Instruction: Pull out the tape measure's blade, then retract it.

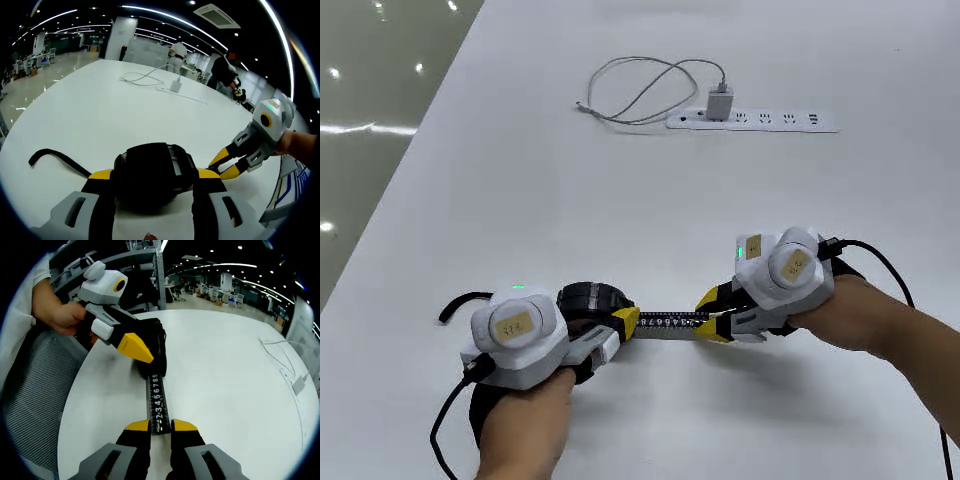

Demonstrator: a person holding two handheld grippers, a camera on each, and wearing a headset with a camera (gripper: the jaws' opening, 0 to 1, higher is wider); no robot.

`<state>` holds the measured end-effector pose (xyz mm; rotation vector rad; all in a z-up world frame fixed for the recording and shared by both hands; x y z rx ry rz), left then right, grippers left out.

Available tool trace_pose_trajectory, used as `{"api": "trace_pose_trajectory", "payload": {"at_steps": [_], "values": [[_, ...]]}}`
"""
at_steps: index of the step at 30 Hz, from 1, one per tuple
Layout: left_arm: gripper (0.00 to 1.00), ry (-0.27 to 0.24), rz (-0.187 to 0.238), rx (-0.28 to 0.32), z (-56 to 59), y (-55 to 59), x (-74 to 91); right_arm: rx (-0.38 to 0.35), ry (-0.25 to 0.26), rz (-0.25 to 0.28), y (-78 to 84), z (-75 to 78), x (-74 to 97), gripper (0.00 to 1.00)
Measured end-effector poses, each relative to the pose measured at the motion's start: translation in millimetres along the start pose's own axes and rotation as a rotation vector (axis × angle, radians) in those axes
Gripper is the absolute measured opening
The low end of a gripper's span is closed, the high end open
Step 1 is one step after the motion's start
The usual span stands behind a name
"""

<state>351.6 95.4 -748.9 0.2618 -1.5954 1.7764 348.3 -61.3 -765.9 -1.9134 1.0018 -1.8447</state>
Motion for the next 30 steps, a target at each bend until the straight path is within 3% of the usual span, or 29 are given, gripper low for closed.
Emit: {"api": "trace_pose_trajectory", "payload": {"at_steps": [30], "values": [[0.58, 0.001, -0.001, 0.008, -0.4, 0.2, 0.0, 0.0, -0.023, 0.041, -22.5, -3.8, -22.2, 0.11]]}}
Point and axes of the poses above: the centre of the closed fingertips' face, and the gripper's own axes: x roughly backward along the fingers, z roughly to its right, y roughly out of its underside, the point moved 4 cm from there along x, roughly backward along the fingers, and after that the axes turned 5 degrees about -x, right-handed, at the moved point
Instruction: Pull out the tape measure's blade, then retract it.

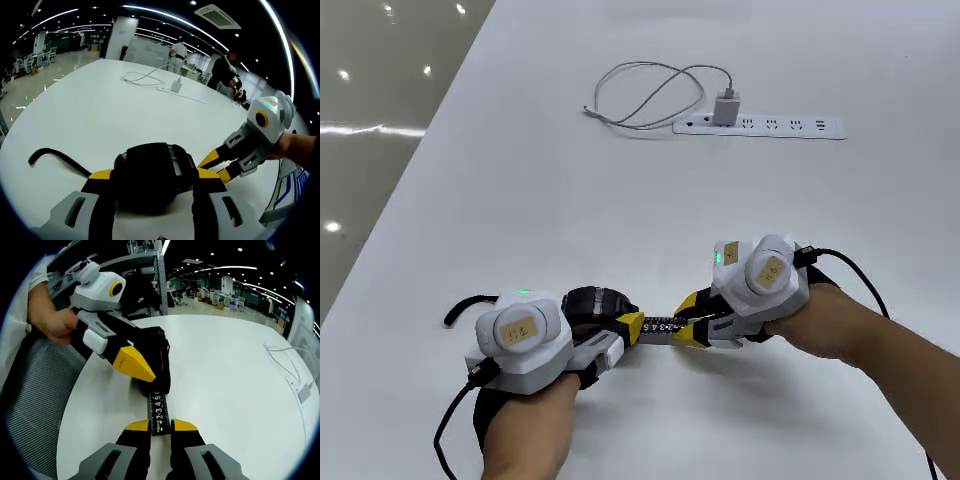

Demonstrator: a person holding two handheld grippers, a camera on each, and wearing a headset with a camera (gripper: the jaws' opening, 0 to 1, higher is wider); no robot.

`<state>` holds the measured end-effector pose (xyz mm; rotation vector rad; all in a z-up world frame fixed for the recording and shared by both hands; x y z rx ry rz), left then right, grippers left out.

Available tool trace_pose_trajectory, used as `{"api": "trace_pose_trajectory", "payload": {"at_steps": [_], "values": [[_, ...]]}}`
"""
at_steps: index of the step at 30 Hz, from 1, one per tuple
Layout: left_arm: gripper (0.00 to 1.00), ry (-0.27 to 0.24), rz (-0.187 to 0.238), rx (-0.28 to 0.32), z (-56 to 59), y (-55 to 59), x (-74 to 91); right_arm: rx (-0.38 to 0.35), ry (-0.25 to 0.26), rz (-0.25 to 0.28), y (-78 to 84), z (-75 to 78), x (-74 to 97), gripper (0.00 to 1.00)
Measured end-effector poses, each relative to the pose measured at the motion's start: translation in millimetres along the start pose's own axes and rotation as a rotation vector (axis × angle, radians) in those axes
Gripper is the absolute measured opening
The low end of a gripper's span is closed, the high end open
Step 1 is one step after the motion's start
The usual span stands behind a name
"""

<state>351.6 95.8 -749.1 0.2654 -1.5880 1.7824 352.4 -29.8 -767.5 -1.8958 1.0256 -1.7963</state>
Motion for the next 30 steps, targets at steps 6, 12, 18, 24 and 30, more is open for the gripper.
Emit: {"api": "trace_pose_trajectory", "payload": {"at_steps": [6, 12, 18, 24, 30], "values": [[0.58, 0.001, -0.001, 0.001, -0.2, 0.1, -0.1, 0.001, -0.005, 0.008, -4.9, -0.5, -6.0, 0.11], [0.58, 0.002, -0.001, 0.005, -0.5, 0.0, -0.2, 0.0, -0.009, 0.018, -10.8, -1.5, -11.6, 0.11], [0.58, 0.002, -0.001, 0.004, -0.3, 0.1, -0.3, 0.005, -0.012, 0.023, -14.8, -1.7, -15.9, 0.11], [0.58, 0.003, -0.003, 0.004, -0.4, 0.3, -0.4, 0.006, -0.014, 0.03, -18.9, -2.6, -21.9, 0.11], [0.58, 0.002, -0.006, -0.002, 0.1, 0.5, -0.8, 0.01, -0.017, 0.034, -22.5, -3.3, -26.9, 0.11]]}}
Point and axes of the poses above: the centre of the closed fingertips' face, and the gripper's own axes: x roughly backward along the fingers, z roughly to its right, y roughly out of its underside, the point moved 4 cm from there along x, roughly backward along the fingers, and after that the axes turned 5 degrees about -x, right-handed, at the moved point
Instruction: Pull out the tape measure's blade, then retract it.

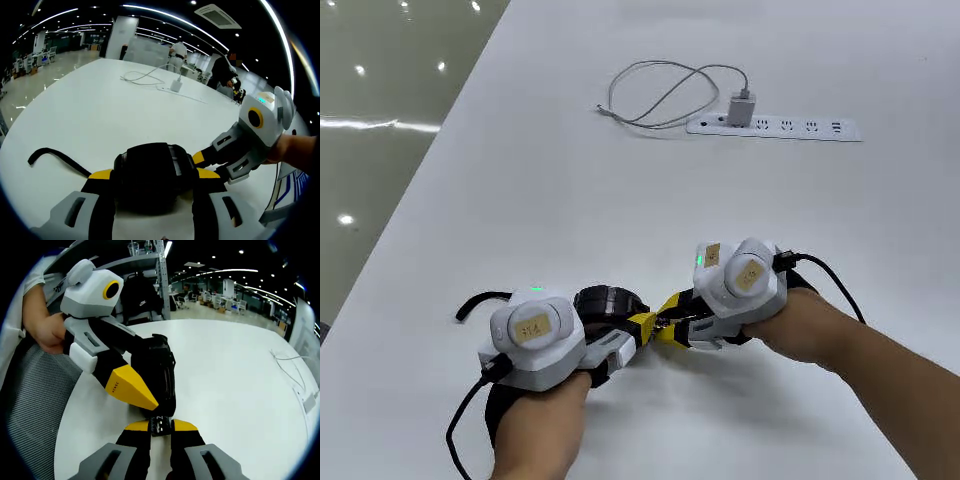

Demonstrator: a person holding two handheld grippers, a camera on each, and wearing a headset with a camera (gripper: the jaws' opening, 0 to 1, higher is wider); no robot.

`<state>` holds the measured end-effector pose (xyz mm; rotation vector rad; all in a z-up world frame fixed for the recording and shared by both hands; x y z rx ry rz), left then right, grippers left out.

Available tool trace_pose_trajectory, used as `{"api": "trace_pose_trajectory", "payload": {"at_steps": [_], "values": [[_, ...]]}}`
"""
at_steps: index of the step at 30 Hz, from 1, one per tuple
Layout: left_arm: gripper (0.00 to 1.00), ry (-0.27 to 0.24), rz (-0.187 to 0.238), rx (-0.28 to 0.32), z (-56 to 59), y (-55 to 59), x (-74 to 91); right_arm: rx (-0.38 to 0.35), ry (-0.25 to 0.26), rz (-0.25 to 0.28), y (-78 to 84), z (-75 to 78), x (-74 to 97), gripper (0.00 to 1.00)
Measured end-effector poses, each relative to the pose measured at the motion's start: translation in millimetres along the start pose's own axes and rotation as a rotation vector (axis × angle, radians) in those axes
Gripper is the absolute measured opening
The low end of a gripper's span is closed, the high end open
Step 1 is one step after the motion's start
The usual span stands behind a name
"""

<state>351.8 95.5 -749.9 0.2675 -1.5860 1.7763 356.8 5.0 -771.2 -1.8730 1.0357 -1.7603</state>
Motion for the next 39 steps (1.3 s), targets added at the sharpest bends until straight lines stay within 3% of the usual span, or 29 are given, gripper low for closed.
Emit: {"api": "trace_pose_trajectory", "payload": {"at_steps": [24, 27, 36, 39], "values": [[0.6, -0.005, 0.001, -0.009, 1.6, 0.1, -0.8, 0.004, 0.018, -0.006, -0.6, -0.9, -2.0, 0.13], [0.6, 0.006, -0.004, -0.015, 1.4, -0.1, -0.4, -0.009, 0.029, -0.002, -1.4, 1.5, 0.0, 0.19], [0.61, 0.013, -0.015, -0.035, 2.6, 0.2, 0.1, -0.018, 0.036, 0.003, -1.0, 1.3, 3.3, 0.21], [0.62, 0.014, -0.014, -0.049, 3.4, -1.1, 0.6, -0.062, 0.034, 0.035, -3.5, 2.5, 7.0, 0.23]]}}
Point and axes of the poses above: the centre of the closed fingertips' face, and the gripper's own axes: x roughly backward along the fingers, z roughly to its right, y roughly out of its underside, the point moved 4 cm from there along x, roughly backward along the fingers, and after that the axes turned 5 degrees about -x, right-handed, at the moved point
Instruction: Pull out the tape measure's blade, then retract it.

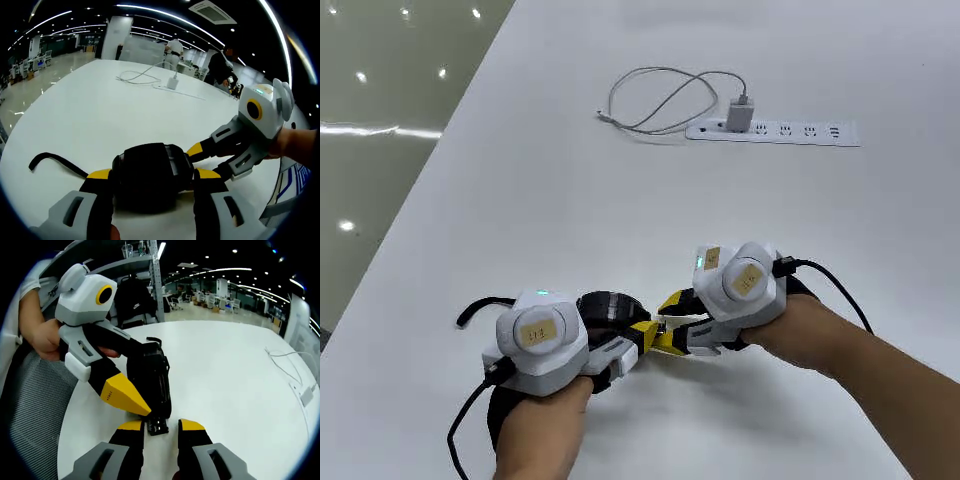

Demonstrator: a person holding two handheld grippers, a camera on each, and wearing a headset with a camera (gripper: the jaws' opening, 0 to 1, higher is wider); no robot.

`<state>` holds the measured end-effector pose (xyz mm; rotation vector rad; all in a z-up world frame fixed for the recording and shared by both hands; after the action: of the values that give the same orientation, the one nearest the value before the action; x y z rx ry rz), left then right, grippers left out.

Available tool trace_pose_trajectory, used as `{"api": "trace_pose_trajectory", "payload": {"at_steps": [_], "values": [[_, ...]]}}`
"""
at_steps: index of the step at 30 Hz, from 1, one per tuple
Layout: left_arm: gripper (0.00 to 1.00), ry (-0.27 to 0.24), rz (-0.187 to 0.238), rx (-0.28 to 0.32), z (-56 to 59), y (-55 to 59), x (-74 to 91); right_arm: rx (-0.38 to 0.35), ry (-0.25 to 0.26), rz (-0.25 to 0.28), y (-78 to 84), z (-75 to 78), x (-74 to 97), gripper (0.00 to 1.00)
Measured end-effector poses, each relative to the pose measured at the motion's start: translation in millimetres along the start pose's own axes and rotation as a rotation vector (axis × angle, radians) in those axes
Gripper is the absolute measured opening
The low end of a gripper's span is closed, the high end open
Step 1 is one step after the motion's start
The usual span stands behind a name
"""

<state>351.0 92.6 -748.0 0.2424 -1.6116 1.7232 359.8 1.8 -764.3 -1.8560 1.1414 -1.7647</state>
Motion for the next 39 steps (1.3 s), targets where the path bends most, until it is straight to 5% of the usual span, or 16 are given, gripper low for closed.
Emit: {"api": "trace_pose_trajectory", "payload": {"at_steps": [24, 26, 39], "values": [[0.72, 0.037, 0.015, -0.029, 0.3, -3.3, 10.4, -0.006, 0.046, 0.024, -0.8, -3.5, 16.7, 0.28], [0.72, 0.051, 0.021, -0.078, 1.2, -4.9, 12.6, -0.009, 0.066, 0.03, -0.2, -3.6, 21.5, 0.3], [0.75, 0.115, 0.033, -0.143, -2.4, -4.9, 31.0, -0.049, 0.142, 0.057, 5.3, -11.0, 43.3, 0.46]]}}
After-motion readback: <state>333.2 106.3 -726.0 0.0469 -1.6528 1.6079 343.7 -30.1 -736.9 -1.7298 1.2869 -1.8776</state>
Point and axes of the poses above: the centre of the closed fingertips' face, and the gripper's own axes: x roughly backward along the fingers, z roughly to its right, y roughly out of its underside, the point moved 4 cm from there along x, roughly backward along the fingers, and after that the axes turned 5 degrees about -x, right-handed, at the moved point
